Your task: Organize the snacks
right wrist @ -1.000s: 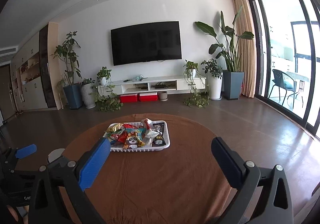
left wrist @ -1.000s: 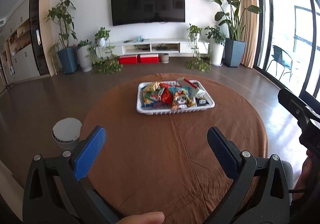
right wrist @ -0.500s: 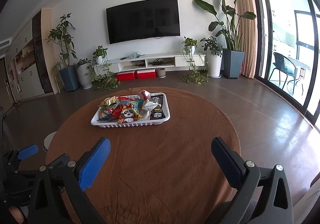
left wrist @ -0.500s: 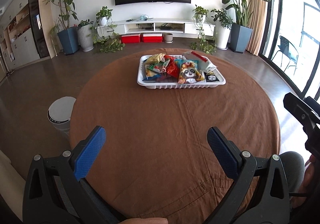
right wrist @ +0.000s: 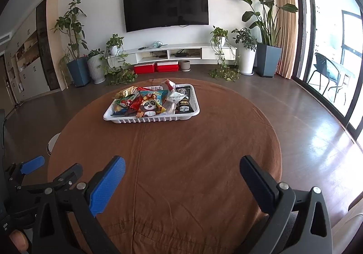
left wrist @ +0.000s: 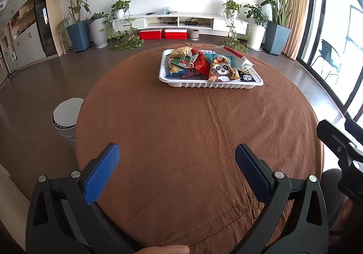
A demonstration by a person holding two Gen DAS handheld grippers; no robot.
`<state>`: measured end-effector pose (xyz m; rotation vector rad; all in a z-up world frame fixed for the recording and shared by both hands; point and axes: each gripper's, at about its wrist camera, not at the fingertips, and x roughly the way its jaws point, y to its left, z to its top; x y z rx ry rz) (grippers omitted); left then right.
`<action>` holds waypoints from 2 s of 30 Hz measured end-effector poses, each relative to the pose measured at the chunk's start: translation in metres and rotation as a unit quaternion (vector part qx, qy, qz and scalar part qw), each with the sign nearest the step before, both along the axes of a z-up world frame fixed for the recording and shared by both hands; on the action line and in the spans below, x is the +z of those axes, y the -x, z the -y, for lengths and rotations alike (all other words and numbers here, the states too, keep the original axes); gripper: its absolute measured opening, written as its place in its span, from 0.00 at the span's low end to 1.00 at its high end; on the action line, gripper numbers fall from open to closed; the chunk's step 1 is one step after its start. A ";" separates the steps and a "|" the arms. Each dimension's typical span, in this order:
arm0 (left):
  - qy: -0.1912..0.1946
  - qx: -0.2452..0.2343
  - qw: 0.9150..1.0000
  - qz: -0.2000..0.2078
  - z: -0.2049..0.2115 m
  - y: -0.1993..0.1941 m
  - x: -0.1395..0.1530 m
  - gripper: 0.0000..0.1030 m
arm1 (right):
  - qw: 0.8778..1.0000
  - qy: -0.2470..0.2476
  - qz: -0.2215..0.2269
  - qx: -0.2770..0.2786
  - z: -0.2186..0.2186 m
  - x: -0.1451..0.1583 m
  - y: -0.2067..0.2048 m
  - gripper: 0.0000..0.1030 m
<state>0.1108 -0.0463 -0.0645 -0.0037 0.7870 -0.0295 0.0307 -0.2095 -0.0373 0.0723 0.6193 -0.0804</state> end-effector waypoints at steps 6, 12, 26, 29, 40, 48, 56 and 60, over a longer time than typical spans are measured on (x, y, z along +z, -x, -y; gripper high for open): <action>0.001 -0.001 1.000 -0.002 0.003 -0.001 -0.002 1.00 | 1.000 -0.001 -0.010 0.002 -0.001 -0.003 -0.001 1.00; -0.001 -0.002 1.000 -0.001 0.003 0.000 -0.001 1.00 | 1.000 0.000 -0.015 0.003 -0.002 -0.005 -0.004 1.00; -0.003 -0.005 1.000 -0.001 0.004 -0.002 -0.006 1.00 | 1.000 -0.001 -0.021 0.003 -0.001 -0.007 -0.005 1.00; -0.003 -0.004 1.000 -0.001 0.005 -0.002 -0.005 1.00 | 1.000 -0.001 -0.022 0.003 -0.001 -0.007 -0.005 1.00; -0.004 -0.005 1.000 -0.002 0.006 -0.002 -0.007 1.00 | 1.000 -0.001 -0.023 0.003 -0.001 -0.007 -0.005 1.00; -0.003 -0.005 1.000 -0.002 0.006 -0.001 -0.006 1.00 | 1.000 -0.001 -0.023 0.003 -0.001 -0.007 -0.005 1.00; -0.004 -0.005 1.000 -0.002 0.006 -0.002 -0.006 1.00 | 1.000 -0.001 -0.023 0.003 -0.001 -0.006 -0.005 1.00; -0.001 -0.002 1.000 0.006 0.005 -0.002 -0.007 1.00 | 1.000 -0.002 -0.024 0.003 -0.001 -0.006 -0.004 1.00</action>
